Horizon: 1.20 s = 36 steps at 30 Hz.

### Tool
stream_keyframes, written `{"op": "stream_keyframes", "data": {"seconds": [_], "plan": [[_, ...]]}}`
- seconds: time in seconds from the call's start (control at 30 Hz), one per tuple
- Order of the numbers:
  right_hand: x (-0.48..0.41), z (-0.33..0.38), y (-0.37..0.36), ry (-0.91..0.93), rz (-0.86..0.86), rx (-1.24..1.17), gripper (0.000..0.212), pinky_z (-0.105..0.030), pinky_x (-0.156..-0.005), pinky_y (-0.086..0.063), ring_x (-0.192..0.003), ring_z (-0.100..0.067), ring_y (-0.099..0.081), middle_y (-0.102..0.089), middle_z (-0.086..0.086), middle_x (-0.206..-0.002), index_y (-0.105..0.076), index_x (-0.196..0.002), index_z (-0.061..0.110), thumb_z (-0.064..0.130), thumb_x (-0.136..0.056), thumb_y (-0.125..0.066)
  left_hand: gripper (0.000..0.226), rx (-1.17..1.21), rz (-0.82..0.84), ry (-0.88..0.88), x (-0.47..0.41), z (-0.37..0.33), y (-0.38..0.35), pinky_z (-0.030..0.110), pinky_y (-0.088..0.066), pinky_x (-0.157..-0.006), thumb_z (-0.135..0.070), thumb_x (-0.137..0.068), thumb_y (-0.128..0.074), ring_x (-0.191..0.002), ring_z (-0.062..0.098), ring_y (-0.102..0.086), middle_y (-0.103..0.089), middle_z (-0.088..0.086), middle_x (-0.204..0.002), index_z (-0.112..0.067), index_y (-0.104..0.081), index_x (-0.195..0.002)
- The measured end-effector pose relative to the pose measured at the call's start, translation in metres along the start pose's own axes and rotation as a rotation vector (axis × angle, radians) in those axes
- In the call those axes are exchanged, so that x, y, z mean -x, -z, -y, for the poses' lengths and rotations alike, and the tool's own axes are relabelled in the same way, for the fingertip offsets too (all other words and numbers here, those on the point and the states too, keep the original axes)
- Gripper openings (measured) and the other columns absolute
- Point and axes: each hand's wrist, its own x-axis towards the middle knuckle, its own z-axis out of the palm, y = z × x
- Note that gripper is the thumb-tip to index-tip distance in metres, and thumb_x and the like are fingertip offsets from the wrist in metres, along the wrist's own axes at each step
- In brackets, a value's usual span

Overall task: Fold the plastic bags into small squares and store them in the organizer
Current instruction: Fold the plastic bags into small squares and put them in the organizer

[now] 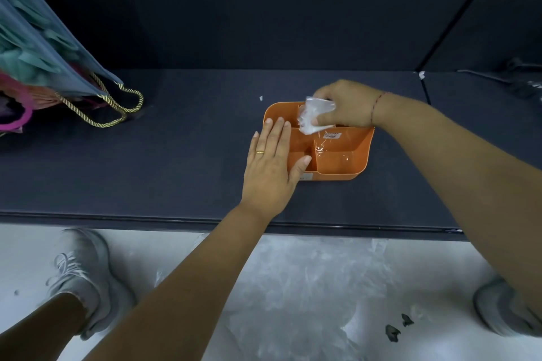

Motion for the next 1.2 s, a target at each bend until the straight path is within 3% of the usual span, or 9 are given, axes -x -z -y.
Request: {"op": "stream_keyframes", "data": {"seconds": [0.1,0.3,0.43,0.6,0.67,0.73,0.83,1.03,1.2], "plan": [[0.004,0.001,-0.004,-0.017,-0.011,-0.006,0.04,-0.033,-0.081,-0.049,-0.096,-0.018,-0.056,-0.06,0.003,-0.106,-0.063,-0.115,0.018,0.026,-0.079,-0.077,0.089,0.006,-0.009,0.003,0.0,-0.002,-0.001,0.032,0.006,-0.122,-0.07,-0.092,0.0,-0.152,0.017,0.0,-0.016,0.005,-0.163,-0.01,-0.017,-0.155],[-0.008,-0.007,-0.012,-0.099,-0.181,0.019,0.025,-0.034,-0.077,-0.05,-0.092,-0.025,-0.062,-0.068,-0.01,-0.103,-0.069,-0.107,0.008,0.023,-0.087,-0.067,0.087,-0.003,0.011,0.009,0.0,-0.001,0.0,0.03,0.009,-0.121,-0.07,-0.092,-0.001,-0.151,0.015,0.003,-0.013,0.003,-0.164,-0.012,-0.013,-0.156],[-0.014,-0.006,-0.008,-0.103,-0.076,0.139,0.021,-0.037,-0.079,-0.052,-0.089,-0.027,-0.064,-0.07,-0.01,-0.098,-0.071,-0.1,0.009,0.023,-0.085,-0.067,0.088,-0.003,0.005,0.016,0.0,-0.002,-0.001,0.03,0.009,-0.121,-0.07,-0.091,-0.002,-0.151,0.016,0.002,-0.014,0.004,-0.164,-0.012,-0.014,-0.156],[-0.021,0.009,-0.011,-0.028,-0.068,0.295,0.02,-0.035,-0.081,-0.042,-0.084,-0.025,-0.061,-0.068,-0.007,-0.086,-0.069,-0.087,0.01,0.029,-0.089,-0.061,0.092,0.011,-0.002,0.017,-0.001,-0.004,-0.002,0.031,0.008,-0.121,-0.073,-0.089,0.002,-0.152,0.017,0.001,-0.014,0.003,-0.164,-0.012,-0.015,-0.156],[-0.02,0.01,-0.007,-0.014,-0.028,0.216,0.022,-0.032,-0.07,-0.043,-0.079,-0.026,-0.06,-0.065,-0.008,-0.083,-0.063,-0.077,0.012,0.03,-0.089,-0.063,0.091,0.004,0.007,0.014,-0.001,-0.004,-0.002,0.03,0.011,-0.12,-0.072,-0.09,0.001,-0.152,0.016,0.003,-0.013,0.003,-0.164,-0.012,-0.014,-0.156],[-0.016,0.005,0.001,-0.004,-0.014,0.093,0.013,-0.03,-0.065,-0.043,-0.081,-0.022,-0.057,-0.064,-0.006,-0.092,-0.063,-0.087,0.014,0.027,-0.088,-0.065,0.089,0.0,0.007,0.01,0.0,-0.003,-0.002,0.028,0.012,-0.12,-0.071,-0.091,0.0,-0.151,0.014,0.006,-0.012,0.003,-0.164,-0.012,-0.013,-0.156],[-0.01,-0.004,0.013,0.001,-0.076,0.031,0.023,-0.033,-0.076,-0.048,-0.093,-0.02,-0.058,-0.062,-0.002,-0.106,-0.066,-0.107,0.01,0.024,-0.089,-0.067,0.088,-0.009,0.002,0.007,0.0,-0.003,-0.003,0.028,0.012,-0.12,-0.071,-0.091,-0.002,-0.15,0.013,0.007,-0.012,0.003,-0.164,-0.012,-0.014,-0.156],[-0.014,-0.002,-0.01,0.029,-0.083,0.066,0.018,-0.029,-0.08,-0.047,-0.098,-0.019,-0.061,-0.067,0.0,-0.107,-0.072,-0.103,0.013,0.023,-0.089,-0.066,0.089,-0.003,-0.005,0.012,-0.001,-0.004,-0.003,0.029,0.011,-0.12,-0.071,-0.091,-0.002,-0.152,0.017,0.002,-0.013,0.004,-0.164,-0.011,-0.015,-0.156],[-0.012,-0.011,0.002,-0.003,-0.18,-0.059,0.012,-0.025,-0.083,-0.049,-0.093,-0.011,-0.061,-0.061,0.012,-0.09,-0.072,-0.098,0.016,0.014,-0.087,-0.068,0.085,-0.03,0.001,0.005,0.0,-0.003,-0.003,0.031,0.009,-0.121,-0.067,-0.093,-0.008,-0.152,0.016,0.003,-0.011,0.003,-0.164,-0.011,-0.014,-0.156]]}}
